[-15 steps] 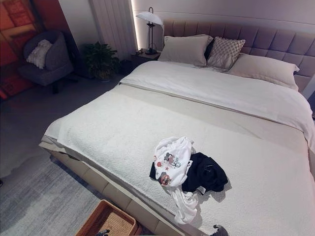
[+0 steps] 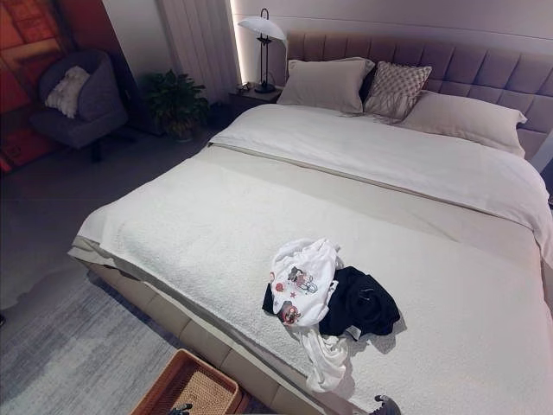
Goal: Pick up clothes into the bucket
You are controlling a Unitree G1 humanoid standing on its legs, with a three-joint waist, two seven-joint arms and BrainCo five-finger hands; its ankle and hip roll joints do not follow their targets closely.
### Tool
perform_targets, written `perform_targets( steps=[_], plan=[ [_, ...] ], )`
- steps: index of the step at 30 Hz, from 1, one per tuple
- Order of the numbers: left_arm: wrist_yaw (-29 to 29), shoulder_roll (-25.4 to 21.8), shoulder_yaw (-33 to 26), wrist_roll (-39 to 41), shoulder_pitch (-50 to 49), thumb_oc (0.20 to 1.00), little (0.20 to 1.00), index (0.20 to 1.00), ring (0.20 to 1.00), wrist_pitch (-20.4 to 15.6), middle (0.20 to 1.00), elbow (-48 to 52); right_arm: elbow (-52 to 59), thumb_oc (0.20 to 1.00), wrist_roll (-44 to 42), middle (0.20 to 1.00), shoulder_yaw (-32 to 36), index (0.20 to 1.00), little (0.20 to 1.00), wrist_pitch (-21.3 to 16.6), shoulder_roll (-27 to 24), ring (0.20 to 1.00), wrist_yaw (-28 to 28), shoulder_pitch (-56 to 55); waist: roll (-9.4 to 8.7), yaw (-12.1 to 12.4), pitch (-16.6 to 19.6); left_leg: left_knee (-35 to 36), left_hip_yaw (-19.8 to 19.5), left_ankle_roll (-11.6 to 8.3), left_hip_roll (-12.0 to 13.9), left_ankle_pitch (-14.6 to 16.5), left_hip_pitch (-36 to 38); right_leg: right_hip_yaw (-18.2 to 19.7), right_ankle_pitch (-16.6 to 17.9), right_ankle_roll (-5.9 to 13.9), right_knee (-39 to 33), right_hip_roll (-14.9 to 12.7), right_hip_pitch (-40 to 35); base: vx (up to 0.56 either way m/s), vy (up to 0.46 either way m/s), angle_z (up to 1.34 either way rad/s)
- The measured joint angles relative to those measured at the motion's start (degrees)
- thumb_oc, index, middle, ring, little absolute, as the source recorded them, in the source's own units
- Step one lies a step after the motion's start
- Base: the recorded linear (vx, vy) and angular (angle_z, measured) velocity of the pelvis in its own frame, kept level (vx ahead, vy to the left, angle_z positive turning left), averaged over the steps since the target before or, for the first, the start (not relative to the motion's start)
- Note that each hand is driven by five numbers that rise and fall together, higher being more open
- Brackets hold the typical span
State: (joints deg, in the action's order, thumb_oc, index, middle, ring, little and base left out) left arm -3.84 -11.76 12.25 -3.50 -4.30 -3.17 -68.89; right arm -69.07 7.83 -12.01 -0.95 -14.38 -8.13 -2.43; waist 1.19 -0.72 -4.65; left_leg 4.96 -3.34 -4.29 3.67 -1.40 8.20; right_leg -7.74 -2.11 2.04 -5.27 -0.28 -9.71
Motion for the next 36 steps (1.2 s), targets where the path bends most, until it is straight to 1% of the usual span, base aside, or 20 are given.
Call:
perform_targets(
  steps=[8, 12, 15, 19, 21, 22, 23, 26, 27, 31, 32, 35, 36],
  plan=[
    [-0.21, -0.07, -0.04, -0.01, 0.13, 1.000, 1.000, 1.000, 1.000, -0.03, 1.000, 0.07, 0.07, 1.000, 0.51, 1.000, -0.19, 1.000, 1.000, 0.01, -0.02, 1.000, -0.04, 0.67, -0.13, 0.15, -0.05, -0.01, -0.29, -0.01, -0.13, -0.05, -1.01, -0.53, 0.01, 0.01, 0.06, 0.01, 0.69, 0.00, 0.001, 0.02],
    [-0.31, -0.21, -0.03, -0.02, 0.12, 1.000, 1.000, 1.000, 1.000, -0.04, 1.000, 0.11, 0.82, 1.000, 1.07, 1.000, -2.32, 1.000, 1.000, 0.02, -0.20, 1.000, -0.05, 1.89, -0.32, 0.16, -0.27, -0.02, -0.50, 0.00, -0.19, -0.06, -1.08, -0.78, 0.08, -0.09, 0.03, 0.01, 0.73, 0.00, 0.002, 0.01],
    [-0.46, -0.40, -0.05, -0.02, 0.23, 1.000, 1.000, 1.000, 1.000, -0.18, 1.000, 0.39, 2.41, 1.000, 1.28, 1.000, -2.40, 1.000, 1.000, 0.03, -0.30, 1.000, -0.09, 2.85, -0.35, 0.22, -0.56, -0.20, -0.80, -0.01, -0.29, -0.06, -1.90, -0.95, -0.01, 0.04, 0.03, 0.00, 1.00, -0.02, 0.012, 0.05],
    [-0.99, -0.61, -0.31, 0.02, 0.33, 1.000, 1.000, 1.000, 1.000, -0.52, 1.000, 0.90, 9.14, 1.000, 1.32, 1.000, -2.40, 1.000, 1.000, -0.06, -1.65, 1.000, -0.87, 3.81, -0.33, 0.14, -1.76, -0.72, -1.01, -0.13, -0.40, -0.19, -3.00, -1.06, 0.28, 0.10, 0.09, -0.07, 2.00, -0.01, 0.008, 0.01],
    [-1.31, -0.56, -1.26, 0.20, -0.08, 1.000, 1.000, 1.000, 1.000, -0.58, 1.000, 2.25, 16.19, 1.000, 1.56, 1.000, -2.37, 1.000, 1.000, 0.10, -3.71, 1.000, -1.24, 4.28, -0.22, 0.07, -2.71, -0.71, -0.97, -0.12, -0.46, -0.21, -3.60, -1.02, 0.30, 0.21, 0.09, -0.13, 2.82, 0.00, 0.011, -0.04],
    [-1.65, -0.54, -2.02, 0.41, -0.44, 1.000, 1.000, 1.000, 1.000, -0.67, 1.000, 3.11, 21.58, 1.000, 1.60, 1.000, -2.40, 1.000, 1.000, -0.94, -5.26, 1.000, -1.60, 4.60, -0.10, 0.01, -2.95, -0.52, -0.73, 0.00, -0.44, -0.40, -4.20, -0.78, 0.49, 0.37, 0.07, -0.15, 3.56, 0.00, 0.026, -0.12],
    [-2.15, -0.64, -2.33, 0.54, -0.38, 1.000, 1.000, 1.000, 1.000, -0.69, 1.000, 3.13, 23.75, 1.000, 1.59, 1.000, -2.29, 1.000, 1.000, -1.70, -6.13, 1.000, -2.23, 5.85, -0.15, 0.01, -3.41, -0.52, -0.60, 0.01, -0.42, -0.57, -4.41, -0.67, 0.91, 0.32, 0.09, -0.13, 3.80, 0.00, 0.020, -0.10],
    [-2.88, -0.66, -2.51, 1.10, -0.46, 1.000, 1.000, 1.000, 1.000, -0.89, 1.000, 3.15, 26.83, 1.000, 1.51, 1.000, -2.23, 1.000, 1.000, -2.46, -7.01, 1.000, -2.52, 7.93, -0.21, 0.00, -3.86, -0.49, -0.59, 0.00, -0.46, -0.59, -4.88, -0.68, 1.08, 0.26, 0.10, -0.16, 4.22, 0.00, 0.003, 0.01],
    [-3.17, -0.63, -2.49, 1.92, -0.60, 1.000, 1.000, 1.000, 1.000, -0.95, 1.000, 3.35, 28.84, 1.000, 1.46, 1.000, -2.34, 1.000, 1.000, -2.13, -7.09, 1.000, -2.47, 9.90, -0.16, 0.15, -4.09, -0.49, -0.65, 0.00, -0.52, -0.59, -5.07, -0.72, 1.08, 0.26, 0.10, -0.18, 4.38, 0.00, 0.000, 0.00],
    [-4.19, -0.62, -2.24, 2.57, -0.12, 1.000, 1.000, 1.000, 1.000, -1.06, 1.000, 5.04, 30.25, 1.000, 1.37, 1.000, -2.46, 1.000, 1.000, -2.76, -7.01, 1.000, -3.78, 15.32, 0.09, 0.37, -4.87, -0.84, -0.78, -0.10, -0.61, -0.68, -6.90, -0.84, 1.28, 0.35, 0.11, -0.27, 5.93, -0.05, 0.008, 0.03],
    [-4.59, -0.61, -2.12, 2.64, 0.30, 1.000, 1.000, 1.000, 1.000, -1.10, 1.000, 5.46, 30.06, 1.000, 1.04, 1.000, -2.84, 1.000, 1.000, -2.63, -7.00, 1.000, -4.17, 18.12, 0.22, 0.74, -5.77, -1.09, -1.13, -0.39, -0.71, -0.98, -7.87, -1.06, 1.46, 0.51, 0.11, -0.34, 6.56, -0.06, 0.002, 0.10],
    [-5.44, -0.70, -1.09, 3.28, 2.24, 1.000, 1.000, 1.000, 1.000, -1.08, 1.000, 5.95, 30.11, 1.000, 0.38, 1.000, -3.43, 1.000, 1.000, -2.71, -7.16, 1.000, -6.01, 23.06, 0.47, 0.67, -7.57, -2.12, -1.70, -0.41, -0.93, -1.54, -11.02, -1.62, 2.32, 0.65, 0.13, -0.50, 9.01, -0.07, -0.003, 0.11],
    [-6.10, -0.75, -0.34, 3.41, 3.34, 1.000, 1.000, 1.000, 1.000, -1.10, 1.000, 6.85, 29.46, 1.000, -0.37, 1.000, -3.63, 1.000, 1.000, -2.66, -7.13, 1.000, -6.99, 25.01, 0.45, 1.56, -9.04, -2.41, -2.17, -0.51, -1.03, -1.88, -11.98, -2.21, 2.47, 0.63, 0.14, -0.55, 9.55, -0.07, -0.008, 0.16]
  ],
)
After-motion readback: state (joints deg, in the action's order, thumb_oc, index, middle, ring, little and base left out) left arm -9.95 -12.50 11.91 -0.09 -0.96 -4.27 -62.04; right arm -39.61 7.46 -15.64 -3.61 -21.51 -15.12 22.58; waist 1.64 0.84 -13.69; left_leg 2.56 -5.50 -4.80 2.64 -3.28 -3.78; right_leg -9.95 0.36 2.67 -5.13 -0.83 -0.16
